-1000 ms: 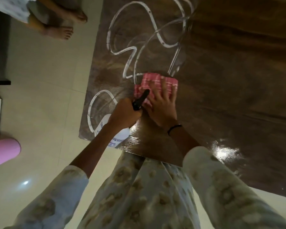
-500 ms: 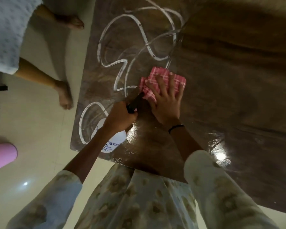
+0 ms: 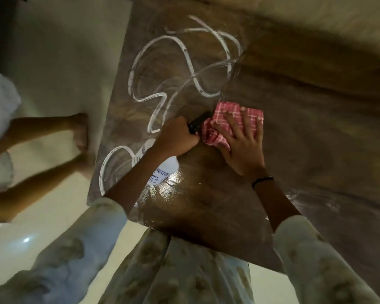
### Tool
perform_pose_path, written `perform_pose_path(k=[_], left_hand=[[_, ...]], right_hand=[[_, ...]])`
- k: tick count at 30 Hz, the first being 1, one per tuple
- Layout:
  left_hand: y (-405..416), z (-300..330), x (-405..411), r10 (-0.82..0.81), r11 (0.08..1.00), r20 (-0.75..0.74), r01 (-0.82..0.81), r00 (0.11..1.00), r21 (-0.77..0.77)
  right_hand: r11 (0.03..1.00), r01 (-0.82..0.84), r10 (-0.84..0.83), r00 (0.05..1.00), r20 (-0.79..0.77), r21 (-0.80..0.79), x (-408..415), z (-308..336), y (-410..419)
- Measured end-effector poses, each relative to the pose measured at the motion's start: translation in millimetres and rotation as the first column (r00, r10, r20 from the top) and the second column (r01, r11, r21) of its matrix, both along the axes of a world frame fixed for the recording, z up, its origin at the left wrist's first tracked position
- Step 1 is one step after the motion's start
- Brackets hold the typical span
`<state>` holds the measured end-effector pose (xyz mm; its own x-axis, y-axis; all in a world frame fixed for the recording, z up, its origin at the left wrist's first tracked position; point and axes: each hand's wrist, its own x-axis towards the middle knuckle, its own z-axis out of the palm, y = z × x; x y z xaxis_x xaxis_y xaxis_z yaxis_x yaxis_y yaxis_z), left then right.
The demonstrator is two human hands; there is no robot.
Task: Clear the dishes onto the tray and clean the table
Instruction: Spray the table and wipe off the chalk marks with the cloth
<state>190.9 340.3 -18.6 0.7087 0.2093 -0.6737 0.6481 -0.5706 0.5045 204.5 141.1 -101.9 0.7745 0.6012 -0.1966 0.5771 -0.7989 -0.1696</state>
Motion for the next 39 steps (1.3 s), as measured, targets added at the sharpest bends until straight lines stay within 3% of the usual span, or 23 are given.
perform_pose_path(k=[11,20,24,28,32,36,39], left_hand=[[-6.9,-8.2,24.0,0.065,0.997,-0.059,-0.067,0.996,-0.024],[19.0,-13.7,33.1,0.119,0.992,0.023,-0.120,0.993,0.029],[28.6,-8.4,42.8,0.167,0.986,0.032,-0.167,0.985,-0.007],[31.4,-6.8,50.7,0.181,0.983,-0.007,-0.181,0.984,-0.043],[30.0,-5.5,57.6,0.184,0.980,0.002,-0.183,0.983,-0.077],[32.0,-6.6,66.9,0.184,0.981,0.032,-0.181,0.982,-0.069],[34.6,-8.9,73.3,0.174,0.984,0.047,-0.171,0.984,-0.058]], right_hand=[[0.999,-0.045,0.045,0.999,0.027,0.000,13.3,-3.6,-6.3],[0.985,0.170,-0.171,0.985,-0.035,-0.027,94.3,-3.3,58.3],[1.000,-0.019,0.019,0.999,-0.030,-0.004,75.5,-6.5,96.6],[0.977,-0.210,0.210,0.978,-0.004,0.040,54.2,-9.4,54.2],[0.998,-0.057,0.057,0.998,0.014,0.029,83.7,-4.9,20.1],[0.989,0.151,-0.151,0.989,0.003,-0.003,128.4,-4.9,57.8],[0.992,0.120,-0.120,0.993,-0.004,-0.026,134.0,-6.0,95.8]])
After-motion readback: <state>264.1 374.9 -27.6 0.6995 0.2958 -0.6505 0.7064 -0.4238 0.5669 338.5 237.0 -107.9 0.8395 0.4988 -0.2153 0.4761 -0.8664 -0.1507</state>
